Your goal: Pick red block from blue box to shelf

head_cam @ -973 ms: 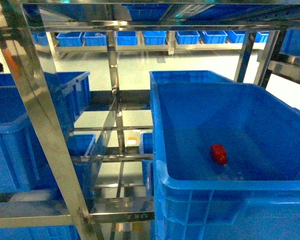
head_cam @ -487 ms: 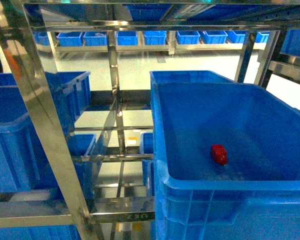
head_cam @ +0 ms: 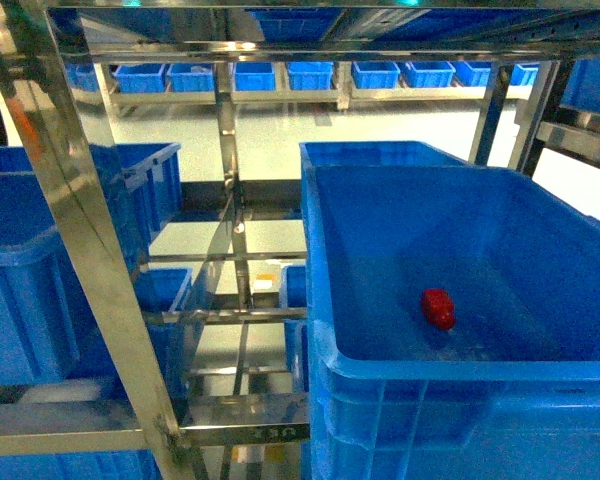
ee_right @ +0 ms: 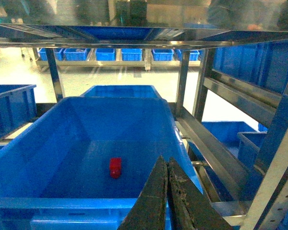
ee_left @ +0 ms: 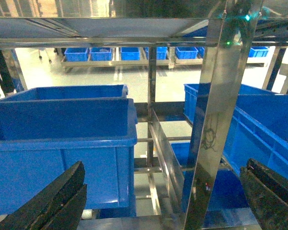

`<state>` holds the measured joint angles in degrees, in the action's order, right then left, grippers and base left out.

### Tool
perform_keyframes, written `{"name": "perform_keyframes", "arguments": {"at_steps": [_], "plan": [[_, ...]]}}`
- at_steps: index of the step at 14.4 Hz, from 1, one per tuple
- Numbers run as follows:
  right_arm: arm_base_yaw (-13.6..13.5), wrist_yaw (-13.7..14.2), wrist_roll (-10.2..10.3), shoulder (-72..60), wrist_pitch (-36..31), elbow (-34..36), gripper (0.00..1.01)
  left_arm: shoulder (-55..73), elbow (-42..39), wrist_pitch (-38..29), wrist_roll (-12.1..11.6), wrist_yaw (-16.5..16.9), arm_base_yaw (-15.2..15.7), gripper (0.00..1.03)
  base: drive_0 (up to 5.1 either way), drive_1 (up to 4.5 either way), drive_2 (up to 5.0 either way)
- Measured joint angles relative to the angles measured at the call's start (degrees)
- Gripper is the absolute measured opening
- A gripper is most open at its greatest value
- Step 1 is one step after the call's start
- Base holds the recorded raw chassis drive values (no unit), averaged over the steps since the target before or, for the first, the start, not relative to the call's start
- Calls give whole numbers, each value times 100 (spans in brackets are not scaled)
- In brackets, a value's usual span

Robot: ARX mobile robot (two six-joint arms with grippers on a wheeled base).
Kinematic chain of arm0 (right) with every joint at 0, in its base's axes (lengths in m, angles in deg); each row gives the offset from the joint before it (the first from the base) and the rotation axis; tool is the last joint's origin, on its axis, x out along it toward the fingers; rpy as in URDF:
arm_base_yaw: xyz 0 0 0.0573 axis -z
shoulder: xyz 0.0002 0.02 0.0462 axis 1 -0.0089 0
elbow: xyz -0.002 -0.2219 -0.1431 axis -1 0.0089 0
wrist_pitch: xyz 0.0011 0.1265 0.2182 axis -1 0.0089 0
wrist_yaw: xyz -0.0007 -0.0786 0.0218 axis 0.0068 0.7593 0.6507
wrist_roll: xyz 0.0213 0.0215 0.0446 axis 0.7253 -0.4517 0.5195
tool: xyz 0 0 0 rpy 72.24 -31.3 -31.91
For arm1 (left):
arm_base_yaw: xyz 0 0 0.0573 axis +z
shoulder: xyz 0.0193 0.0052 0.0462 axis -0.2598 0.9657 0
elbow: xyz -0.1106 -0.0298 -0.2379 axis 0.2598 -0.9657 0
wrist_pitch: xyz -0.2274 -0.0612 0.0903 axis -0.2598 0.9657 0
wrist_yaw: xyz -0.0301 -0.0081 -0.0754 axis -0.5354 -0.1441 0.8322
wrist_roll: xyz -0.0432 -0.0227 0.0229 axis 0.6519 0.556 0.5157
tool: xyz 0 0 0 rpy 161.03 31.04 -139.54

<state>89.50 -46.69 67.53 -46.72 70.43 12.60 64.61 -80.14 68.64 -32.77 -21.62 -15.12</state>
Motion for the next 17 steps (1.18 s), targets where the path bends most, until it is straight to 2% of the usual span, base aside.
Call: {"name": "perform_keyframes", "arguments": {"at_steps": [3,5,9,10,13,17], "plan": [[0,0,0,302,306,2,2,0,0,0,0,0,0,98,0,0,0],[0,-15,0,1292,1436,-2,2,0,0,2,2,-11,0,98,0,0,0],[0,-15,0,1366,1429,-2,2,0,0,0,0,2,0,98,0,0,0],[0,-15,-2,1366,1432,-2,19,0,0,0,0,2,0,98,0,0,0],[0,-15,0,1366,1429,-2,100,0,0,0,0,2,0,98,0,0,0],[0,-15,-2,1366,1429,-2,98,0,0,0,0,2,0,98,0,0,0]]}}
